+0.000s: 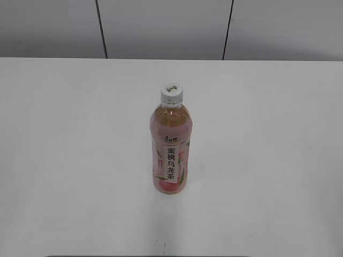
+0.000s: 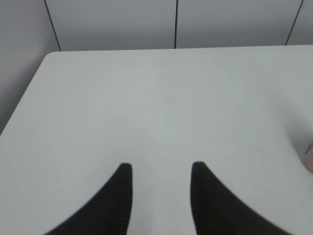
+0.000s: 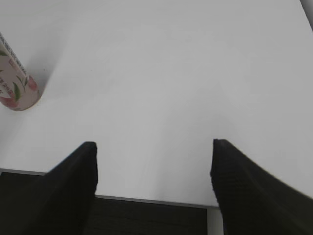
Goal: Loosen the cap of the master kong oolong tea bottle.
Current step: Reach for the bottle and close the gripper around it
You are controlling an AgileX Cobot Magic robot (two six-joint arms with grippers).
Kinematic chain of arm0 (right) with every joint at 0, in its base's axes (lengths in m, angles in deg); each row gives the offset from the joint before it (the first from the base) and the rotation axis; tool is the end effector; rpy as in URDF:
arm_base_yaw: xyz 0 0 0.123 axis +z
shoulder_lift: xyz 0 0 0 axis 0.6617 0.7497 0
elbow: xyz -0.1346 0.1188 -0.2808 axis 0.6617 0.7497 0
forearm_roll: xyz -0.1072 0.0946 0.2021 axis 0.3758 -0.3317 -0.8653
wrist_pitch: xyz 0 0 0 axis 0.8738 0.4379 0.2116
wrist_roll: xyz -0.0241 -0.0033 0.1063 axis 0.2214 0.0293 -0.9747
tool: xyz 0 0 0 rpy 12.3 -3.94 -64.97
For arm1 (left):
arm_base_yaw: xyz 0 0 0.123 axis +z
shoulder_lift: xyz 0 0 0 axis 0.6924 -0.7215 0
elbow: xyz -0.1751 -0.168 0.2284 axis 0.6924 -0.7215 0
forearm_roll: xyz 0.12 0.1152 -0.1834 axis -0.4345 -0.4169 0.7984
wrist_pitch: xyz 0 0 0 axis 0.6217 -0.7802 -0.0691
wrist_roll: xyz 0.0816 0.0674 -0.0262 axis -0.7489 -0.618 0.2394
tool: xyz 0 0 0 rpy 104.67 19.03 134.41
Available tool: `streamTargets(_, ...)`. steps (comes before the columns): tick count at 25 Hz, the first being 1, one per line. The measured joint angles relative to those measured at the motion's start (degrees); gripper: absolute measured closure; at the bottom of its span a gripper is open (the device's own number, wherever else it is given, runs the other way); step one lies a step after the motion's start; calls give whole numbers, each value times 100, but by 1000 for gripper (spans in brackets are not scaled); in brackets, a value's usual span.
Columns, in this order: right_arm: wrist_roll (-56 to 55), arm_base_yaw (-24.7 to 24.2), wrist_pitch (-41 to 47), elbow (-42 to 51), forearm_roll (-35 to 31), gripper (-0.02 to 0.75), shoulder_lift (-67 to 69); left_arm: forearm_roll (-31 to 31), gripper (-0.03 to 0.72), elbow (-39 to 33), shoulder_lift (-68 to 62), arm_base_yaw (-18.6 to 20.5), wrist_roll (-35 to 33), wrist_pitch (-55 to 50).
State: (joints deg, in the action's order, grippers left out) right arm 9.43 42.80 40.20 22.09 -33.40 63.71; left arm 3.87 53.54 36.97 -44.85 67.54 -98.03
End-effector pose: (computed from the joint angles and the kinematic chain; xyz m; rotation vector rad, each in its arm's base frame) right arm -0.0462 0.0132 0.2642 -0.2206 2.0647 0.0834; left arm -0.0477 0.0054 0.2880 -0.0067 1.9405 0.0294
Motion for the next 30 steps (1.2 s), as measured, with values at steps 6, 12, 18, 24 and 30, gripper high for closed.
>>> streamTargets(6, 0, 0, 0, 0, 0, 192, 0, 19, 434, 0, 0, 0, 0, 0)
streamTargets(12, 0, 0, 0, 0, 0, 192, 0, 122, 437, 40, -6, 0, 0, 118)
streamTargets(18, 0, 0, 0, 0, 0, 192, 0, 589, 440, 103, -547, 0, 0, 2426)
streamTargets(24, 0, 0, 0, 0, 0, 192, 0, 914, 440, -78, -2217, 0, 0, 3958)
streamTargets(30, 0, 0, 0, 0, 0, 192, 0, 826, 440, -266, -3889, 0, 0, 5680)
